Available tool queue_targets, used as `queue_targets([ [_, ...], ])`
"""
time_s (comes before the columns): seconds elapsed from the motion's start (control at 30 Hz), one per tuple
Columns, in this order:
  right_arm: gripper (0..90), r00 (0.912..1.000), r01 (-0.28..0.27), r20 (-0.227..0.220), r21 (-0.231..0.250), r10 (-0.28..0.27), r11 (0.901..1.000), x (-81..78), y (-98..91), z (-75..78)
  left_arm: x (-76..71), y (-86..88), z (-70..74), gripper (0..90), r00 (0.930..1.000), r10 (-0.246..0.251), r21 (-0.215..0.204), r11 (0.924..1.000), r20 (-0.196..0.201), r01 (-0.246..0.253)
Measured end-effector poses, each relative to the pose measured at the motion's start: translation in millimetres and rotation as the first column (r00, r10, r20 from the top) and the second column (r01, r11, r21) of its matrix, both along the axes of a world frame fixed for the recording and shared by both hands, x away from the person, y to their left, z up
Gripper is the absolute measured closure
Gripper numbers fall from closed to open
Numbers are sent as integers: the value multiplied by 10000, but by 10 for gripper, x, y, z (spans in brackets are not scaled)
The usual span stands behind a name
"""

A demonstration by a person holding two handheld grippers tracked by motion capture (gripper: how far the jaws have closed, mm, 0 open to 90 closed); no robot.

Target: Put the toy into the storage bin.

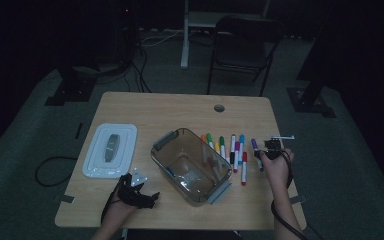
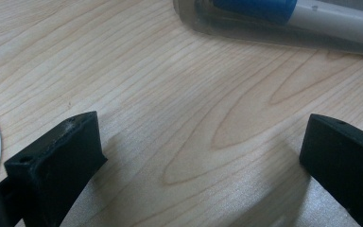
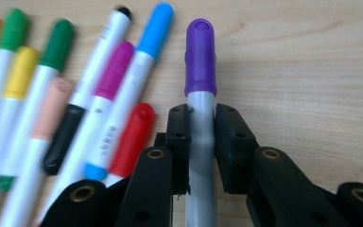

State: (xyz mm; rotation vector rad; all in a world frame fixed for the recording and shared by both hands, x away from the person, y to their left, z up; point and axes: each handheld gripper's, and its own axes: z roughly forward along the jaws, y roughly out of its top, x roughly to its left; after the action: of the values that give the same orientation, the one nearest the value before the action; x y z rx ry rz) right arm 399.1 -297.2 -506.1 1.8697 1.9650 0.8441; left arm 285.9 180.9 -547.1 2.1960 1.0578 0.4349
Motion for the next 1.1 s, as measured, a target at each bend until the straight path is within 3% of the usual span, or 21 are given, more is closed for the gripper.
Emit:
queue_targets([
  [0.23,764,9981,-505,368,502,487,9975,-124,78,294,0,0,-1,6,10000,-2,-8,10000,8,2],
  [0.27,764,9951,-885,500,632,854,9941,-172,150,412,0,0,-1,7,10000,-2,-6,10000,10,2],
  [0.3,764,9951,-885,500,632,854,9941,-172,150,412,0,0,-1,7,10000,-2,-6,10000,10,2],
  [0.4,763,9869,-1440,852,780,1374,9865,-253,285,614,0,0,0,7,10000,-6,2,10000,6,6],
  [0.43,763,9869,-1440,852,780,1374,9865,-253,285,614,0,0,0,6,10000,-6,2,10000,6,6],
  [0.47,764,9808,-1765,984,828,1682,9808,-302,374,727,0,0,0,7,10000,-2,0,10000,-1,2],
  [0.6,763,9652,-2401,1261,823,2289,9672,-379,539,895,1,0,-1,6,10000,-2,2,10000,25,2],
  [0.63,763,9652,-2401,1261,823,2289,9672,-379,539,895,1,0,-1,7,10000,-2,2,10000,25,2],
  [0.67,763,9535,-2785,1445,870,2645,9565,-425,641,991,1,-1,-2,6,10000,11,-17,10000,29,-11],
  [0.7,763,9535,-2785,1445,870,2645,9565,-425,641,991,1,-1,-2,7,10000,11,-17,10000,29,-11],
  [0.8,763,9308,-3441,1624,882,3274,9348,-494,829,1138,1,0,-1,6,10000,5,-12,10000,28,-5],
  [0.83,763,9308,-3441,1624,882,3274,9348,-494,829,1138,1,0,-1,7,10000,5,-12,10000,28,-5],
  [0.87,763,9168,-3802,1687,922,3619,9203,-520,929,1201,1,0,-1,7,10000,3,-11,10000,17,-3],
  [0.9,763,9168,-3802,1687,922,3619,9203,-520,929,1201,1,0,-1,7,10000,3,-11,10000,17,-3],
  [0.93,763,9041,-4069,1728,680,3909,9110,-539,1026,1248,1,0,0,6,10000,2,-8,10000,14,-2],
  [0.97,763,8979,-4191,1740,574,4043,9061,-545,1076,1265,1,0,0,6,10000,2,-8,10000,14,-2],
  [1.0,763,8918,-4343,1728,685,4181,8982,-550,1126,1279,1,0,0,6,10000,1,-8,10000,15,-1],
  [1.03,763,8918,-4343,1728,685,4181,8982,-550,1126,1279,1,0,0,7,10000,1,-8,10000,15,-1],
  [1.07,763,8739,-4748,1668,916,4566,8753,-556,1231,1296,1,0,0,7,10000,1,-8,10000,15,-1],
  [1.1,763,8739,-4748,1668,916,4566,8753,-556,1231,1296,1,0,0,7,10000,1,-8,10000,15,-1],
])
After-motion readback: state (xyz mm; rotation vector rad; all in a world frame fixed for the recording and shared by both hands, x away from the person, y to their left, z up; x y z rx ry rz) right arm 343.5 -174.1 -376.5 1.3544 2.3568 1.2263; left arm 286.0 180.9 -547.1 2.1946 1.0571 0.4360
